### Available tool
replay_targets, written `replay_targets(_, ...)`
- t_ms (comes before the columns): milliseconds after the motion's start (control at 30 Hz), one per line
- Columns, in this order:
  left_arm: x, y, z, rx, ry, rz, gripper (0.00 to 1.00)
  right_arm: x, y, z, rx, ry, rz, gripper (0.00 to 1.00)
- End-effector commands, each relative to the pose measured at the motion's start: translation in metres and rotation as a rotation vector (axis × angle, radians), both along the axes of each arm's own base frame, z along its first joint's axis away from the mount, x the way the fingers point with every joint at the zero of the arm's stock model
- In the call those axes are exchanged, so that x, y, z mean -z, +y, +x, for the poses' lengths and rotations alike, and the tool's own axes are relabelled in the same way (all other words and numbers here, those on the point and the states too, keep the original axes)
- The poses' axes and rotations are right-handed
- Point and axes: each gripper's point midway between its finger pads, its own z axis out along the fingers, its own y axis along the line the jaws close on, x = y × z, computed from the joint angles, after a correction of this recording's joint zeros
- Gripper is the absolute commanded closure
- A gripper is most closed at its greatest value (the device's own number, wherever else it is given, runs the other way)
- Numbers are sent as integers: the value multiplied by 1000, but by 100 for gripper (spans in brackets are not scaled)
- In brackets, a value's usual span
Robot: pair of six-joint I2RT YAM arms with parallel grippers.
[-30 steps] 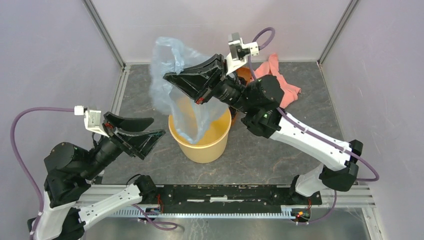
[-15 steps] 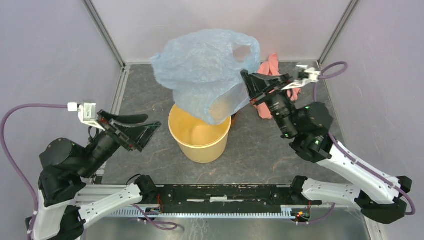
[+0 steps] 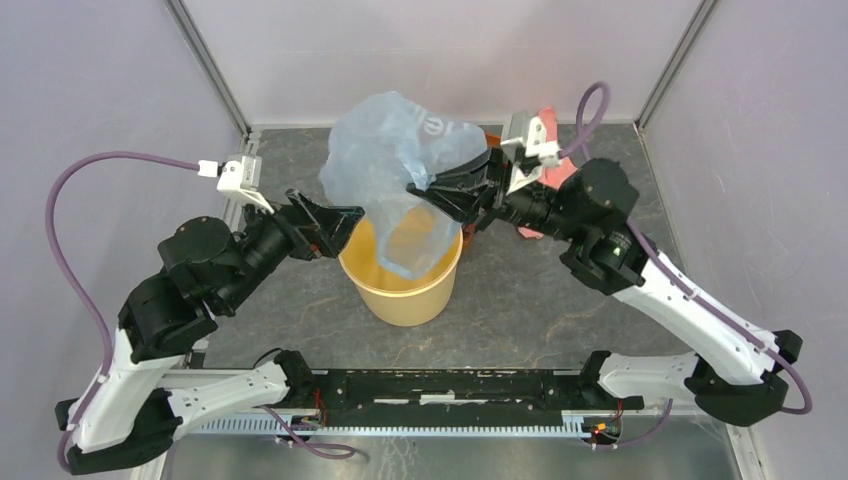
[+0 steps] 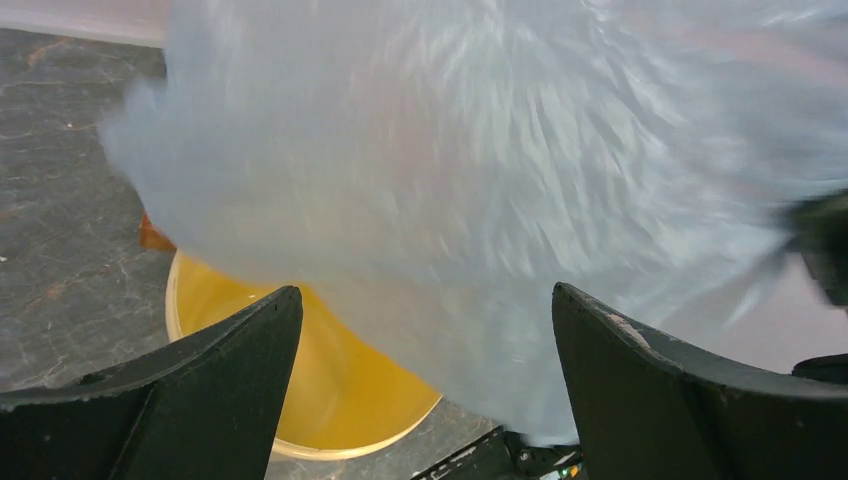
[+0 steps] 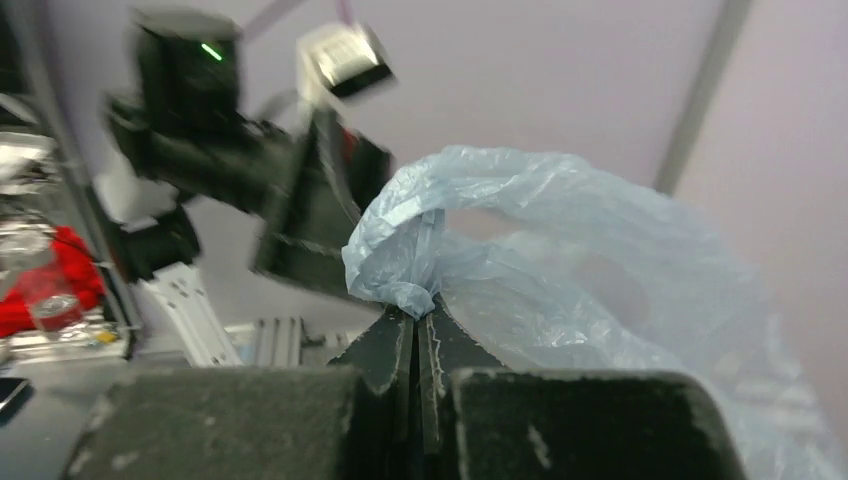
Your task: Put the trash bags into the trash bin
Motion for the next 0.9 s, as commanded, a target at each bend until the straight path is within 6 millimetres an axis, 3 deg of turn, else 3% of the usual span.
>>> replay_targets(0, -26, 25, -7, -64, -29, -88, 0, -80, 0, -64, -322, -187, 131, 99)
replay_targets(67, -31, 40, -14, -84, -33, -100, 0, -88, -2, -67, -337, -159, 171, 99)
replay_targets(167, -35, 55, -23, -97, -41, -125, 0, -80, -8, -48, -229, -64, 220, 99)
replay_targets(300, -31, 59, -34, -65, -28, -141, 0, -25, -12, 24, 112, 196, 202, 100)
replay_targets(400, -21, 60, -41, -39, 1, -116, 0, 20, -40, 86, 494, 379, 90, 100)
replay_targets(467, -12, 68, -43, -57, 27, -92, 0, 41, -58, 104, 600, 449, 45, 100)
replay_targets(567, -4, 83, -43, -120, 43, -84, 0, 65, -55, 108, 545, 495, 12, 100)
replay_targets(633, 3, 83, -38, -142, 50, -75, 1, 77, -49, 110, 523, 506, -23, 99)
replay_targets(767, 29, 60, -16, -168, 83, 9, 4, 92, -46, 116, 529, 480, -113, 100)
replay_targets(867, 43, 38, 9, -199, 114, 127, 9, 90, -46, 115, 523, 447, -169, 99)
